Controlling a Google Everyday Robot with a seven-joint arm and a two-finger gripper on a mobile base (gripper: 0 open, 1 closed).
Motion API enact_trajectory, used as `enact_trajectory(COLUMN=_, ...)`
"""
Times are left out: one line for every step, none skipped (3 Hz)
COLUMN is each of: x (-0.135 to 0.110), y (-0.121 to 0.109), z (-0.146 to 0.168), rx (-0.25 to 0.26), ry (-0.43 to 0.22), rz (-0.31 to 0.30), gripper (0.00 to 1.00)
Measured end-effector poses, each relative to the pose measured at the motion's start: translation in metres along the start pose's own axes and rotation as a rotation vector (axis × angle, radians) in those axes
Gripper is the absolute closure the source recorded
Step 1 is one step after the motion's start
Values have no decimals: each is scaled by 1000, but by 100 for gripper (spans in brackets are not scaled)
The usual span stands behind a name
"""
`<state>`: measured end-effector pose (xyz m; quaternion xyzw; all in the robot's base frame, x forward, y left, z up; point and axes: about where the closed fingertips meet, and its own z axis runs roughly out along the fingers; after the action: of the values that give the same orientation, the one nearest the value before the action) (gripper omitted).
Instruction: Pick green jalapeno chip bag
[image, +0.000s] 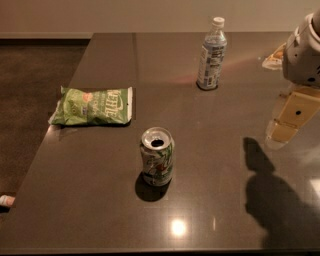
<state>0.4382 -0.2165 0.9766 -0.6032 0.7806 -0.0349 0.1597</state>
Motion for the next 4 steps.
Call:
enact_trajectory(x=0, y=0, z=0, rx=0, ry=0, rz=0, gripper=0)
enact_trajectory(x=-12, y=-8, z=2, rx=-23, ry=-30, rz=-2, gripper=0)
enact_trajectory(x=-49, y=-29, z=14, rx=-60, ry=-114, rz=-26, gripper=0)
enact_trajectory(x=-99, y=-51, z=32, rx=-86, ry=-186, rz=-89, gripper=0)
